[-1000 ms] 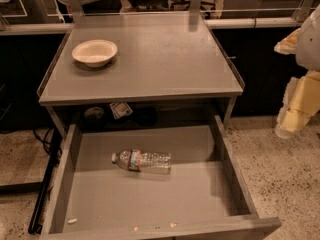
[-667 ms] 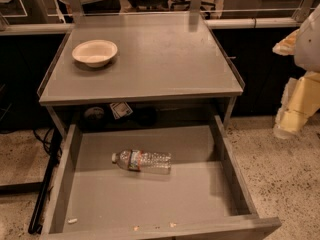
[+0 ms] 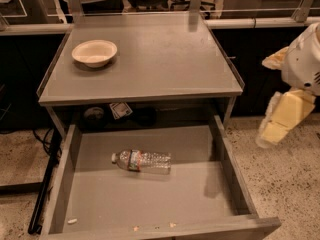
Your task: Pick water bottle from top drawer and place on counter
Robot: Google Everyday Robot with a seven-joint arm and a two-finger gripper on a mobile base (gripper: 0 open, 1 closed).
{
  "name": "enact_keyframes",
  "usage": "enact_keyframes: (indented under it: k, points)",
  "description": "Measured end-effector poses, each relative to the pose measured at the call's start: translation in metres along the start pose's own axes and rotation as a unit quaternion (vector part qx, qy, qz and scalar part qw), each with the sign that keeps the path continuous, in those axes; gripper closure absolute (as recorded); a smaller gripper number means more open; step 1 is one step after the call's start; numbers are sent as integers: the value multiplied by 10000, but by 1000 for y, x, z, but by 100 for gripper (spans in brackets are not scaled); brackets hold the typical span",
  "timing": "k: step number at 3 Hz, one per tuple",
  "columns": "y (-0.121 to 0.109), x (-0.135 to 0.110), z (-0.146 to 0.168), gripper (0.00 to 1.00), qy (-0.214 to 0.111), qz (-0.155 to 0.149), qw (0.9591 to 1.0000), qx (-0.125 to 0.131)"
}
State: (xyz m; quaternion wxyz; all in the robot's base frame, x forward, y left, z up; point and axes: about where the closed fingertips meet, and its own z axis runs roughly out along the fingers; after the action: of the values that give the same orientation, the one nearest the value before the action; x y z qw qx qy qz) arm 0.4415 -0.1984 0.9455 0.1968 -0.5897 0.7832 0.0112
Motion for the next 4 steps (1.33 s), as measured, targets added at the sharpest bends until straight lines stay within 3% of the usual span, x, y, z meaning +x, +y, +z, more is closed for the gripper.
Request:
enact_keyframes:
  k: [1, 2, 3, 4]
  points:
    - [18, -18, 38, 0, -551, 220, 9982, 113]
    - [43, -36, 71, 0, -833, 308, 9960, -70]
    - [48, -38, 69, 0, -864, 268, 9959, -31]
    - [68, -54, 90, 0, -716, 48, 9974, -74]
